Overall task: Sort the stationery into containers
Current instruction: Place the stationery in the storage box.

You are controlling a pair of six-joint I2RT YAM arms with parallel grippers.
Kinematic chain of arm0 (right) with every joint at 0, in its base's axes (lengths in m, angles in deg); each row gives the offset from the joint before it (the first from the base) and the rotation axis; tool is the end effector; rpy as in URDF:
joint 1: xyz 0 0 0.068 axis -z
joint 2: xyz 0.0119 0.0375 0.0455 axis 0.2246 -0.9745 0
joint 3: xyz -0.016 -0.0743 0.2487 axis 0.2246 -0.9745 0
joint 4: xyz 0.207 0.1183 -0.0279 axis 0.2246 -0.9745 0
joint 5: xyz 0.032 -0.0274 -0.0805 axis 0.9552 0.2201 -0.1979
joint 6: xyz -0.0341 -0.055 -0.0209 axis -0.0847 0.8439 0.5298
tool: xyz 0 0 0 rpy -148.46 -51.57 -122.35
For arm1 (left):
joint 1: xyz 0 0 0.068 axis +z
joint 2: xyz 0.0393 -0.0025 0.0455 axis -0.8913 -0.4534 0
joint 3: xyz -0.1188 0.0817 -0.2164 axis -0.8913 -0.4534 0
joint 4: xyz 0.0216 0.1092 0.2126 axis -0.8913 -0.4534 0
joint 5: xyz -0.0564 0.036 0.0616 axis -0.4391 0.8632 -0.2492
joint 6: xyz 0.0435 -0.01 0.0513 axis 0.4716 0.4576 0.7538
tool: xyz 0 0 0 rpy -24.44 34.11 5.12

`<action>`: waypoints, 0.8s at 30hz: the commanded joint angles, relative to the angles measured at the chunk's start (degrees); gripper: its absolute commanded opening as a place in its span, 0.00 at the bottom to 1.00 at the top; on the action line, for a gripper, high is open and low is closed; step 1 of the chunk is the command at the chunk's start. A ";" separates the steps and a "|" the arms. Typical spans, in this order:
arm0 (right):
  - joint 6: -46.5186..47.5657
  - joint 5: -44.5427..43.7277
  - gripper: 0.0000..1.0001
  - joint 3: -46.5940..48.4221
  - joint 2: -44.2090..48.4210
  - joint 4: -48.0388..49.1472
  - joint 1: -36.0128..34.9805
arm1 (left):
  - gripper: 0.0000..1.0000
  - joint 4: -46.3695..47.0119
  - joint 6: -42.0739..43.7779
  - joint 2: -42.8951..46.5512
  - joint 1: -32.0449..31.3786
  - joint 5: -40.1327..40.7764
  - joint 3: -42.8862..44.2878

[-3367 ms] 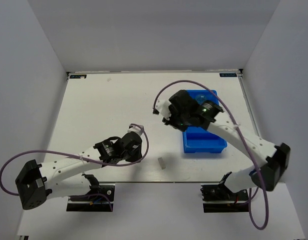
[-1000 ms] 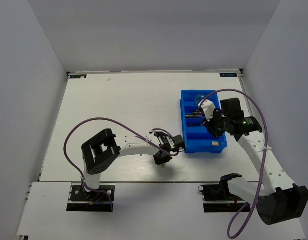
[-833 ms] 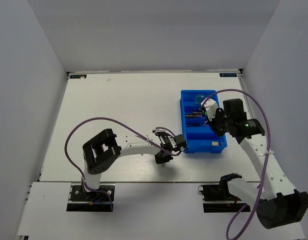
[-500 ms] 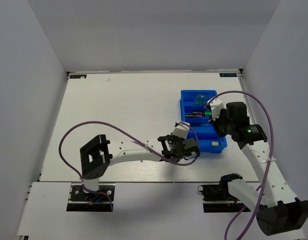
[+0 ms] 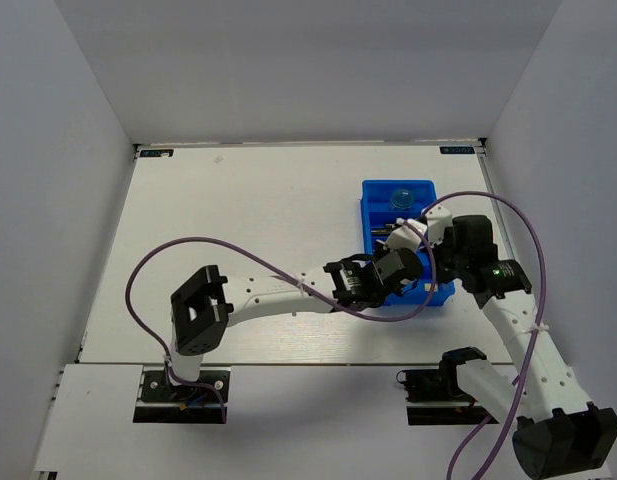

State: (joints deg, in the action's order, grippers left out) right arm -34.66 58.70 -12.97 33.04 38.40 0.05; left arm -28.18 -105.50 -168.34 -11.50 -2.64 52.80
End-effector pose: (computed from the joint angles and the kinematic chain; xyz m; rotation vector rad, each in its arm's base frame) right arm 0.1707 0.0405 0.2689 -0.6560 2.2256 -0.0275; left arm 0.1433 -0.3975 0.2636 0.5899 2.0386 -0.3115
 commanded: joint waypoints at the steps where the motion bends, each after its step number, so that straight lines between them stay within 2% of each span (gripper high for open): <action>1: -1.56 -2.99 0.00 -0.77 0.96 2.23 0.62 | 0.00 3.76 -0.33 -1.35 1.68 -3.90 2.16; 3: -1.91 -3.34 0.00 -1.21 0.96 2.31 0.62 | 0.00 2.89 -2.18 -2.23 2.12 -6.10 3.04; 5: -2.00 -3.69 0.03 -1.21 1.48 2.41 0.89 | 0.05 2.54 -4.47 -3.55 2.65 -7.85 2.60; 9: -2.00 -3.96 0.27 -1.65 2.01 2.06 1.24 | 0.15 3.50 -6.93 -4.87 3.44 -9.88 1.37; 14: -1.91 -3.69 0.38 -2.00 3.06 1.62 1.94 | 0.39 4.20 -8.51 -5.40 4.14 -10.41 0.58; 16: -1.91 -3.61 0.44 -2.26 3.24 1.36 2.12 | 0.44 4.29 -8.51 -5.31 4.23 -10.59 0.40; 17: -2.00 -3.52 0.46 -2.44 3.33 1.53 2.20 | 0.51 4.29 -8.43 -5.31 4.23 -10.67 0.49; 20: -2.17 -2.99 0.51 -2.53 3.42 1.18 2.29 | 0.57 3.86 -8.08 -4.78 4.23 -10.76 0.67; 24: -2.61 -2.38 0.51 -2.09 3.59 0.57 2.82 | 0.57 3.86 -7.90 -3.73 4.41 -10.41 0.58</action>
State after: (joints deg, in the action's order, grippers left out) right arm -36.64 55.51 -15.15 35.75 38.79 2.28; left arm -25.06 -113.32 -174.90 -7.20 -12.83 53.57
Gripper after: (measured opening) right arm 0.509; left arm 0.566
